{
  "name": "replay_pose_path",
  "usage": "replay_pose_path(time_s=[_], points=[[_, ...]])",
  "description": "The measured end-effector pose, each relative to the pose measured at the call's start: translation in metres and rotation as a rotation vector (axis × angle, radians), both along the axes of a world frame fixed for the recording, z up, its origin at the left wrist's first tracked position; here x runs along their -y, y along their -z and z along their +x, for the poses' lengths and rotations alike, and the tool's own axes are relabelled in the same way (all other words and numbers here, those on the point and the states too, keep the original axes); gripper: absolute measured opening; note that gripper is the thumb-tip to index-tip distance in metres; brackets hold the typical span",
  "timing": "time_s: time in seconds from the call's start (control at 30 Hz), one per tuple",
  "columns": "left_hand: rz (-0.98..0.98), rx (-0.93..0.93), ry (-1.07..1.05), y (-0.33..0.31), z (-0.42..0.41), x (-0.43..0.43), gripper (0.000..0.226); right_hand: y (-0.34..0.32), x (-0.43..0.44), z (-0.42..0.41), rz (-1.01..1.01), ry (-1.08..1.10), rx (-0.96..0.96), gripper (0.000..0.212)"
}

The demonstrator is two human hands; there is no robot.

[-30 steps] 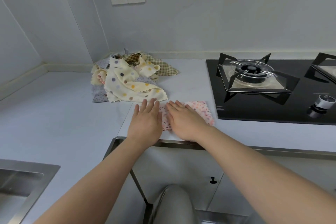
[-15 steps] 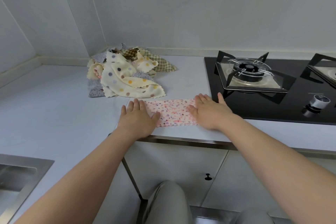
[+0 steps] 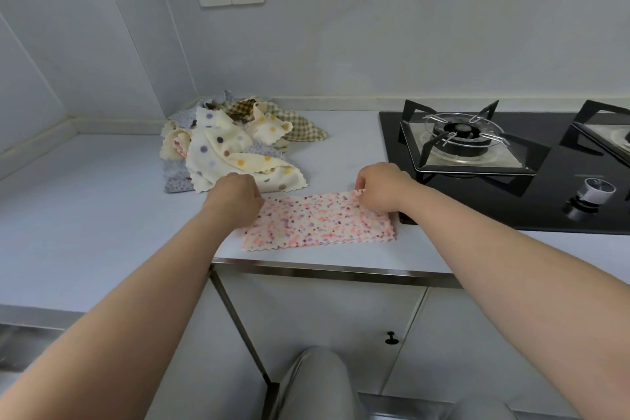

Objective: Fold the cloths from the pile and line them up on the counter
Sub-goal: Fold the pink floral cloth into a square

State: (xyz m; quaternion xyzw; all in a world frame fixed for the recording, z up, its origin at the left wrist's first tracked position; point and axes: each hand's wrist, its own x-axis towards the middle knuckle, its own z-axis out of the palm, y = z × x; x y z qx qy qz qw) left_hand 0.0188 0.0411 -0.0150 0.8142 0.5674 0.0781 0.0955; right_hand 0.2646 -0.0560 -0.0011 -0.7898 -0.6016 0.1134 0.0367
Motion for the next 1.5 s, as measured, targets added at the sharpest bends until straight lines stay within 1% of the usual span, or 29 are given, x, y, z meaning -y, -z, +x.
replay_pose_path(time_s=[0.07, 0.1, 0.2, 0.3, 0.43, 0.5, 0.53, 0.67, 0.73, 0.77, 0.8, 0.83, 0.9, 0.93, 1.07, 1.23, 1.4, 1.5], points=[[-0.004, 0.042, 0.027, 0.001, -0.002, 0.002, 0.012, -0.005, -0.002, 0.002, 0.001, -0.015, -0.08, 0.022], [-0.005, 0.092, 0.045, 0.0, -0.002, 0.004, 0.011, -0.006, -0.002, 0.002, 0.01, -0.027, -0.128, 0.019], [-0.026, 0.294, 0.069, -0.004, -0.003, 0.013, 0.011, -0.008, -0.002, 0.004, 0.031, -0.048, -0.231, 0.019], [-0.091, 0.47, 0.023, -0.01, -0.004, 0.019, 0.015, -0.013, 0.002, 0.005, 0.047, -0.09, -0.214, 0.021], [-0.288, 0.76, -0.124, -0.018, -0.01, 0.016, 0.014, -0.037, 0.014, 0.001, 0.016, -0.198, -0.187, 0.019], [-0.337, 0.856, -0.142, -0.024, -0.014, 0.018, 0.014, -0.054, 0.022, -0.003, 0.003, -0.239, -0.177, 0.02], [-0.34, 0.884, -0.132, -0.028, -0.016, 0.02, 0.017, -0.063, 0.026, -0.005, 0.006, -0.25, -0.173, 0.024], [-0.292, 0.916, -0.046, -0.048, -0.014, 0.036, 0.022, -0.092, 0.045, -0.016, 0.015, -0.267, -0.244, 0.047], [-0.26, 0.913, -0.002, -0.059, -0.011, 0.045, 0.022, -0.101, 0.053, -0.019, -0.004, -0.328, -0.262, 0.06], [-0.248, 0.912, 0.016, -0.064, -0.009, 0.049, 0.021, -0.105, 0.056, -0.021, -0.003, -0.358, -0.266, 0.062], [-0.243, 0.917, 0.032, -0.069, -0.006, 0.054, 0.018, -0.108, 0.057, -0.023, 0.013, -0.381, -0.263, 0.057], [-0.239, 0.933, 0.043, -0.073, -0.004, 0.06, 0.016, -0.111, 0.058, -0.024, 0.039, -0.4, -0.255, 0.045], [-0.229, 0.978, 0.055, -0.081, 0.002, 0.073, 0.02, -0.114, 0.06, -0.027, 0.108, -0.422, -0.249, 0.015], [-0.217, 0.993, 0.064, -0.084, 0.004, 0.079, 0.022, -0.115, 0.062, -0.03, 0.143, -0.432, -0.244, 0.007], [-0.161, 0.988, 0.108, -0.094, 0.013, 0.104, 0.023, -0.117, 0.066, -0.039, 0.237, -0.47, -0.17, 0.012], [-0.171, 1.015, 0.12, -0.096, 0.018, 0.12, 0.021, -0.114, 0.069, -0.042, 0.271, -0.47, -0.213, 0.023], [-0.217, 1.075, 0.125, -0.093, 0.02, 0.12, 0.018, -0.113, 0.072, -0.039, 0.28, -0.498, -0.312, 0.01], [-0.301, 1.136, 0.128, -0.091, 0.02, 0.118, 0.019, -0.112, 0.075, -0.037, 0.298, -0.503, -0.36, 0.012]])
